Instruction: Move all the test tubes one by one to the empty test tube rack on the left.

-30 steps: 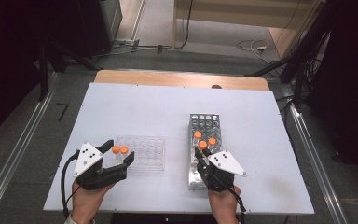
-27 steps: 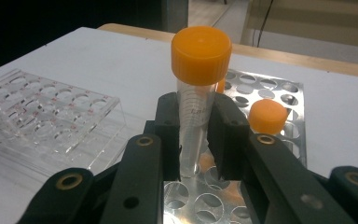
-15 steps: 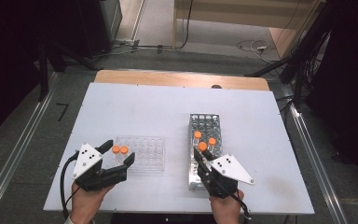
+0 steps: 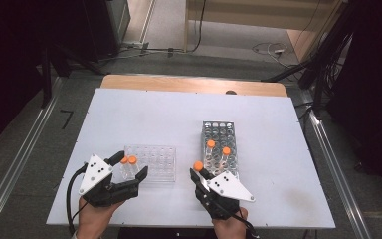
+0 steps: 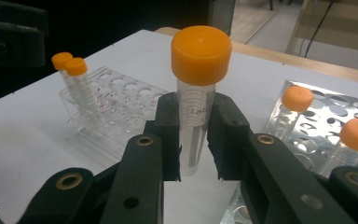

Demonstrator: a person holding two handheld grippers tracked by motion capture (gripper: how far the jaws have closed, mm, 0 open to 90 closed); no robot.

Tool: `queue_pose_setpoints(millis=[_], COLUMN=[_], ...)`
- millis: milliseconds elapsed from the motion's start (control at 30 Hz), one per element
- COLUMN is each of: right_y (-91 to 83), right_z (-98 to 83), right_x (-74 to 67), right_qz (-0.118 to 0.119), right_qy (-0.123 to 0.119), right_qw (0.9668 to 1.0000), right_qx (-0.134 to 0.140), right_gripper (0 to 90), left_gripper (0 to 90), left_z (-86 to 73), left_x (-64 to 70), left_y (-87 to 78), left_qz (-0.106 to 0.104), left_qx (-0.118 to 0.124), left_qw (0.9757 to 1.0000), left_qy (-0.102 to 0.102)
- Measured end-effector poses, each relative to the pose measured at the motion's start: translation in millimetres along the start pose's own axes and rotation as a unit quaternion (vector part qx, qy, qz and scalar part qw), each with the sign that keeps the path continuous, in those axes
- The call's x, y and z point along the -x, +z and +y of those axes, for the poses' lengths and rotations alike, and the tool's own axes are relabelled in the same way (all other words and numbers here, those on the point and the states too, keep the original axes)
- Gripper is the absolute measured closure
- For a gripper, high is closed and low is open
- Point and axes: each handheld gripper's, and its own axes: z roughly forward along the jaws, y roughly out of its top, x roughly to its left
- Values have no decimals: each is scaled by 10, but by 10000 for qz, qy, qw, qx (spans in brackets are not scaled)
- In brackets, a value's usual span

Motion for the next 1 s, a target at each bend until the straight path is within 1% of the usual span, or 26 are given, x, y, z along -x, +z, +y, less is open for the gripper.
queue_pose_setpoints(millis=[233,367,533,633,833,1000], right_y=[45,63,112,146,174,195], right_z=[-39,-58,-100,-132,-150,-166], right_x=[-78,-108,-146,-181,-213,-230], right_qz=[93,192,293,348,391,440], right_qy=[-66,-104,-138,-162,-198,-212], right_qw=[9999,9997,9993,9990,9986,9982], right_qx=[-82,-87,-175,-248,-305,-356], right_gripper=[726,725,725,725,725,725], left_gripper=[187,187,187,187,189,189], left_z=[6,-1,-5,-10,-8,-6], left_x=[53,85,132,155,179,236], left_y=[-3,10,20,26,18,14], left_qz=[-60,-116,-178,-207,-286,-384], left_qx=[2,-18,-48,-46,-25,18], left_qw=[10000,9999,9997,9997,9995,9991], left_qy=[51,78,141,145,162,183])
